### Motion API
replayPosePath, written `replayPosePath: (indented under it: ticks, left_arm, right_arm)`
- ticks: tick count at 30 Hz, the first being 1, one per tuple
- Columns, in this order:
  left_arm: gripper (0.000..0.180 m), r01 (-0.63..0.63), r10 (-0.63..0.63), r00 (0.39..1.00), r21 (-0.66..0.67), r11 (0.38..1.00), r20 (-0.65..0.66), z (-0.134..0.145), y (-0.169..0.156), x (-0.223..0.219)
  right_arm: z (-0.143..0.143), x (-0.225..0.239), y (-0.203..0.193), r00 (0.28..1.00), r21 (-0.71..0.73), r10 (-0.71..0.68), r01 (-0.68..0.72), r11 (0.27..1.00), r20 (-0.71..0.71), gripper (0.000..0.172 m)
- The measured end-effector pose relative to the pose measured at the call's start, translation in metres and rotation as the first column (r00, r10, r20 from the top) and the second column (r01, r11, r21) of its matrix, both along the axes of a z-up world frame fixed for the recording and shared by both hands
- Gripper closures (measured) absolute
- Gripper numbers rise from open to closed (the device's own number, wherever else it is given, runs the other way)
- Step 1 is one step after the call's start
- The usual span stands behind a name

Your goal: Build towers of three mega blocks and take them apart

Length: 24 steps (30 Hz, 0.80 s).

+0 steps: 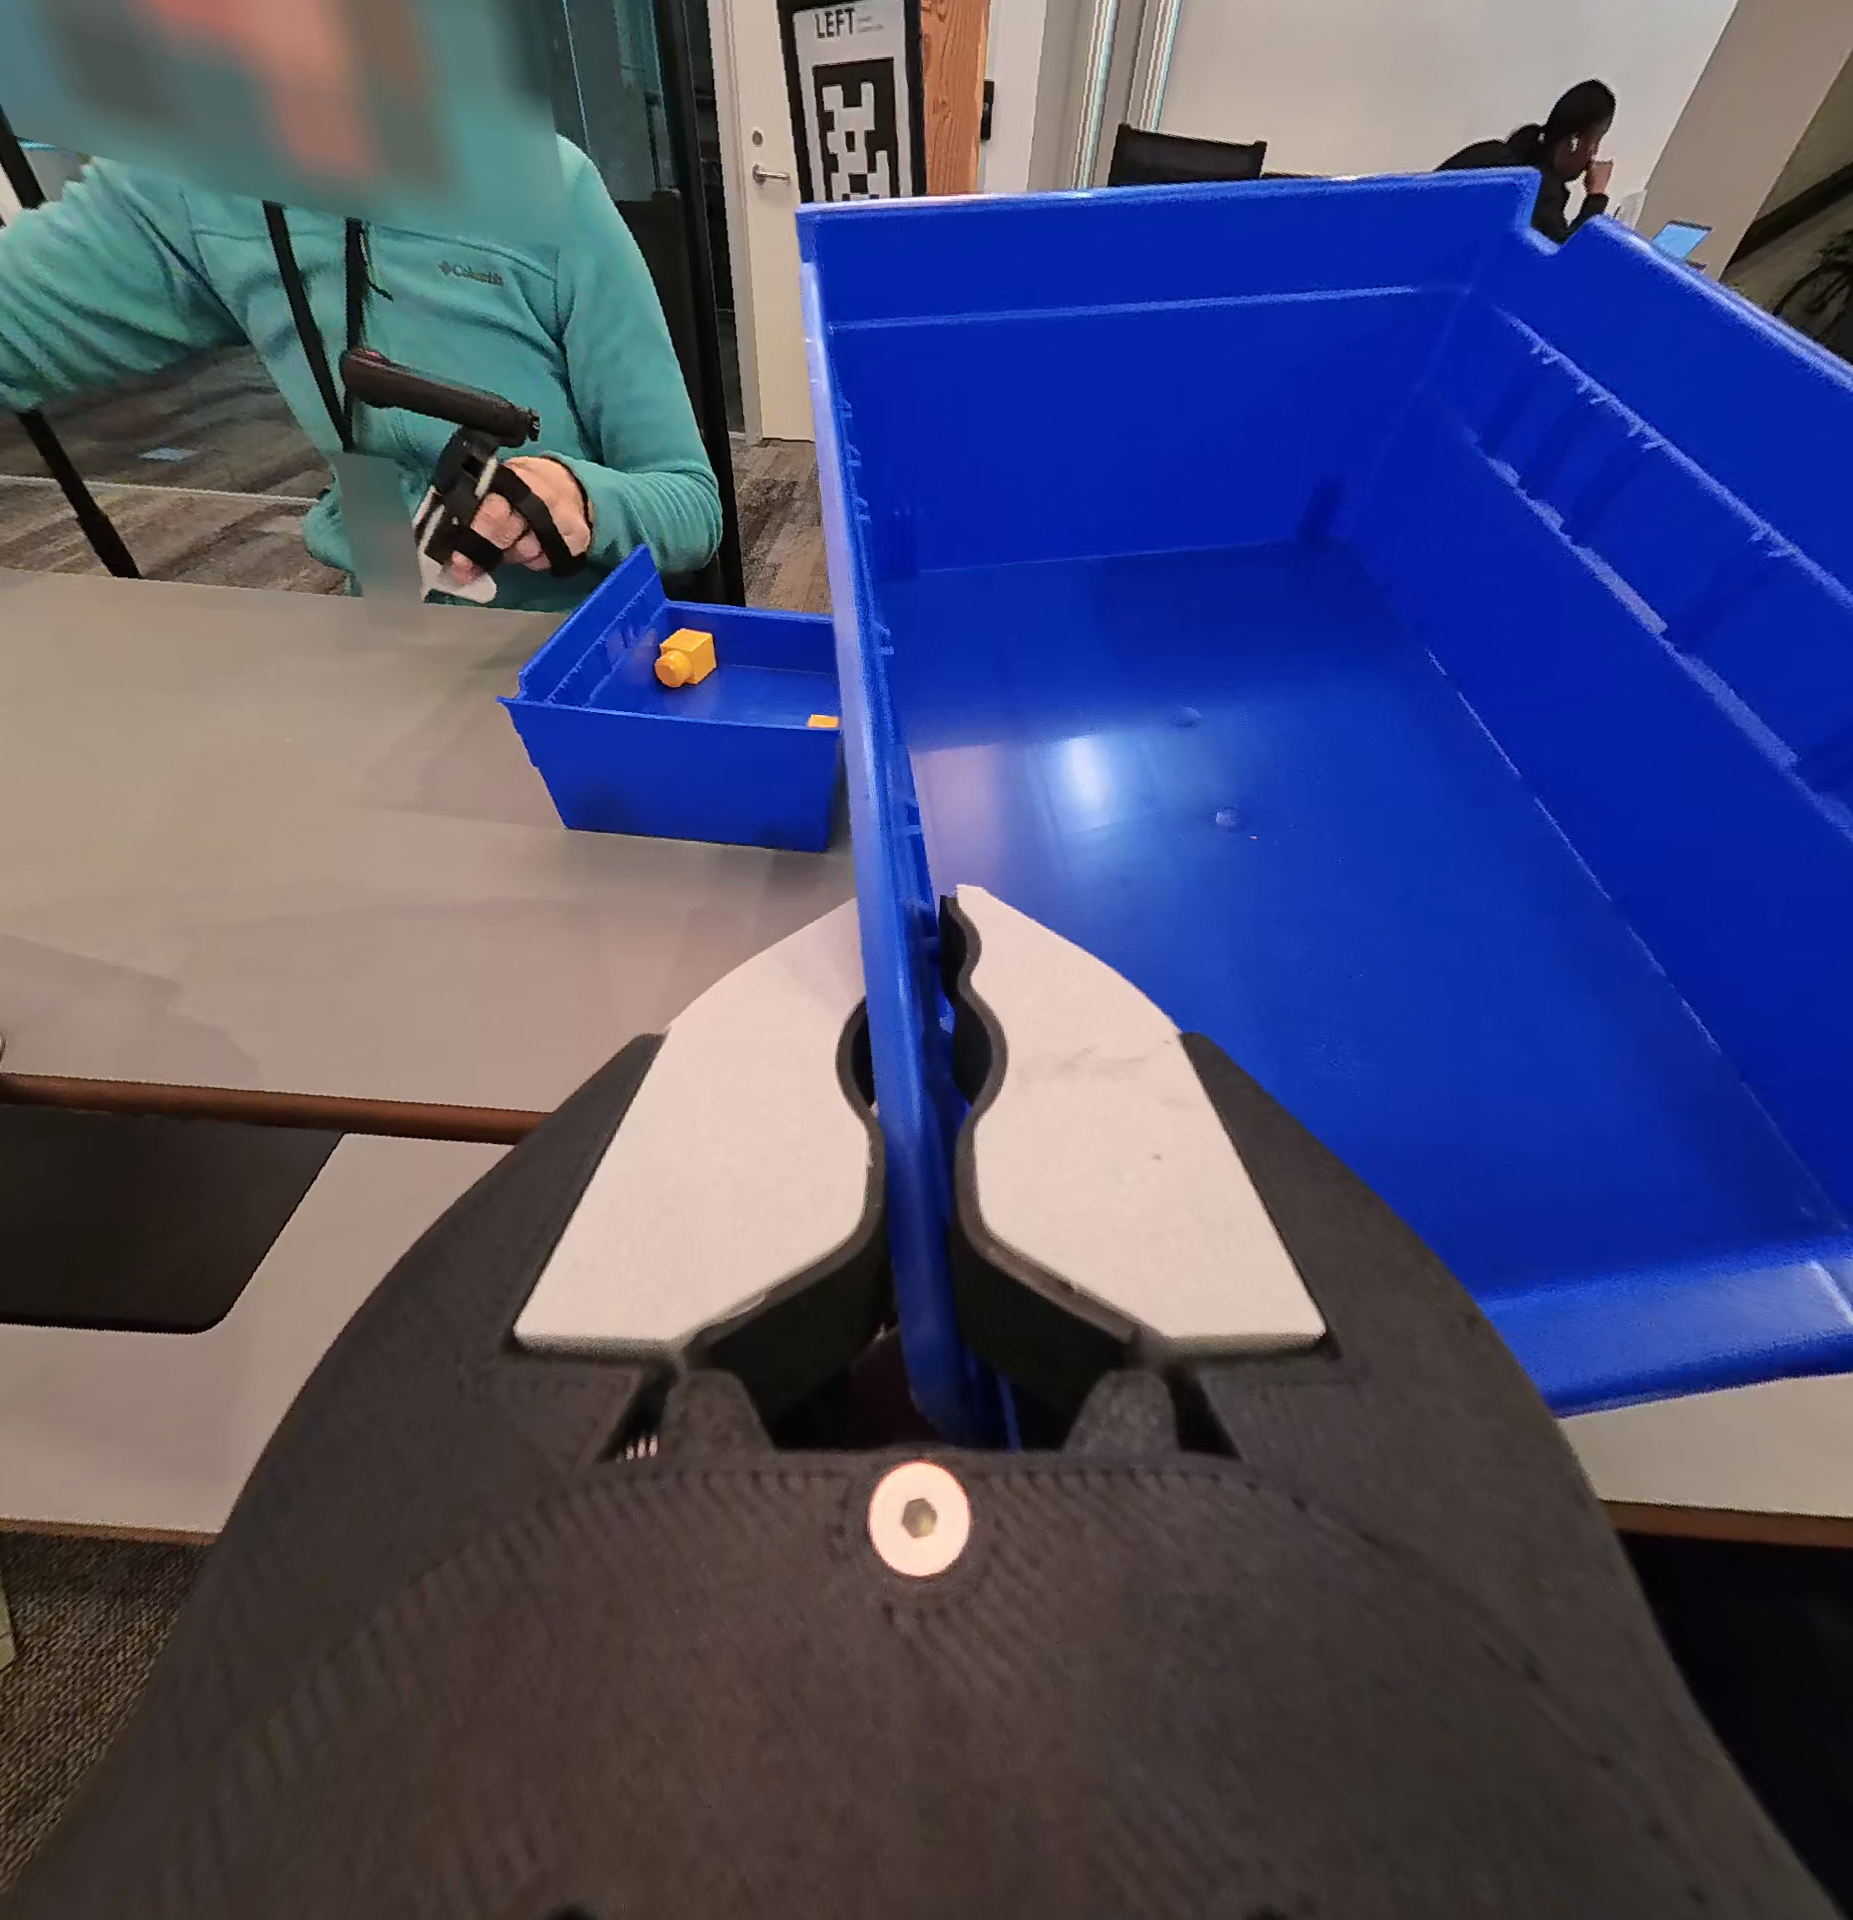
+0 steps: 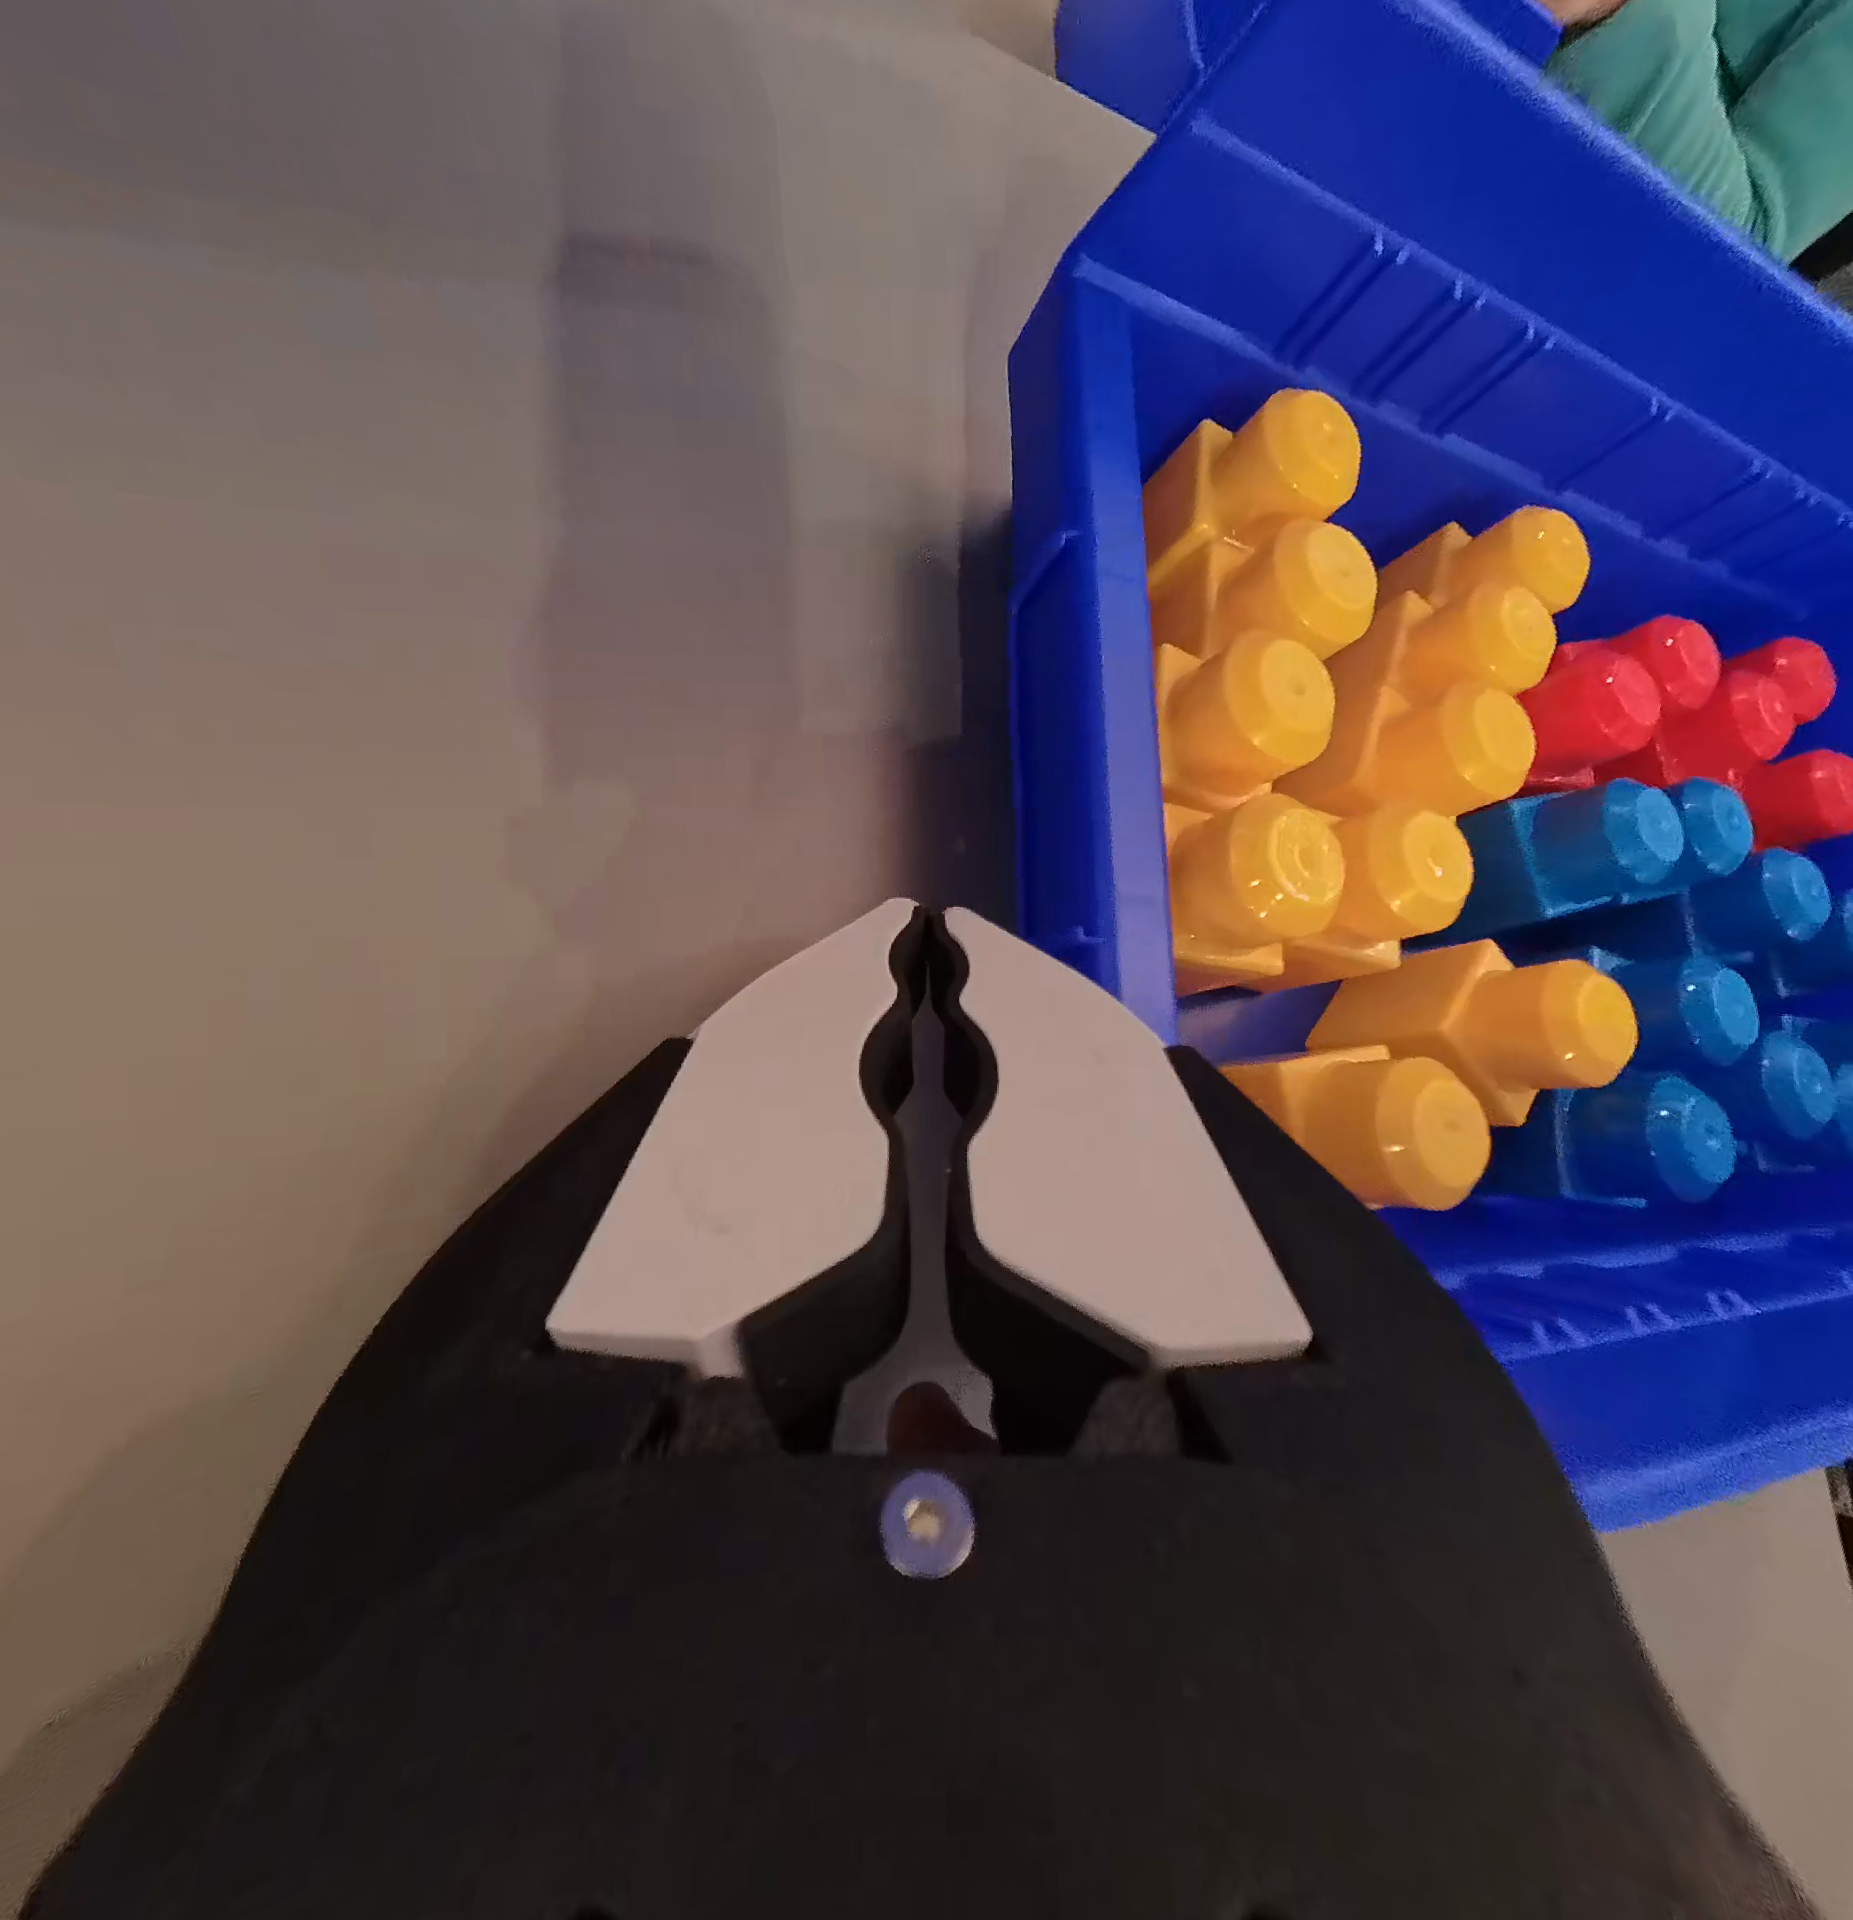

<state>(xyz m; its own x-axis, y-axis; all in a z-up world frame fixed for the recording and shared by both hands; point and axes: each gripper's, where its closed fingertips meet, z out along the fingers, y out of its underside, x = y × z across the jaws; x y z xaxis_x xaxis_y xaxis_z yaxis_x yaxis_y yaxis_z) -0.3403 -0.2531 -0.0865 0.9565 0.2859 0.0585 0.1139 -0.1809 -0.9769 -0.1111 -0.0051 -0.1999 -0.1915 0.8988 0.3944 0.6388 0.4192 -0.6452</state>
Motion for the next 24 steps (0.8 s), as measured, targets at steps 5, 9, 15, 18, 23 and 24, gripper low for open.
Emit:
replayPosePath:
  ticks: [5, 9, 15, 18, 23, 24]
  left_arm:
    - [0.175, 0.012, -0.012, 1.0, 0.004, 1.0, -0.02, 0.007, 0.003, 0.013]
    - [0.175, 0.003, -0.002, 0.999, 0.029, 1.0, -0.051, 0.015, 0.007, 0.032]
    - [0.175, -0.042, 0.047, 0.988, 0.035, 0.998, -0.144, 0.021, 0.02, 0.075]
    - [0.174, -0.059, 0.063, 0.982, 0.026, 0.998, -0.176, 0.02, 0.031, 0.1]
    - [0.175, -0.078, 0.07, 0.951, -0.016, 0.997, -0.302, 0.023, 0.053, 0.135]
    - [0.175, -0.085, 0.07, 0.941, -0.029, 0.996, -0.332, 0.023, 0.056, 0.141]
  right_arm:
    - [0.021, 0.011, 0.0, 0.996, -0.001, 0.008, -0.008, 1.0, -0.088, 0.167]
    - [0.061, 0.036, -0.021, 0.977, -0.179, -0.011, -0.028, 0.983, -0.214, 0.158]
    - [0.133, 0.069, -0.055, 0.904, -0.506, -0.127, -0.109, 0.856, -0.409, 0.134]
    - [0.156, 0.08, -0.072, 0.867, -0.587, -0.177, -0.153, 0.795, -0.466, 0.131]
    - [0.163, 0.092, -0.074, 0.826, -0.674, -0.302, -0.121, 0.729, -0.476, 0.109]
    - [0.159, 0.093, -0.073, 0.83, -0.696, -0.317, -0.113, 0.709, -0.458, 0.109]
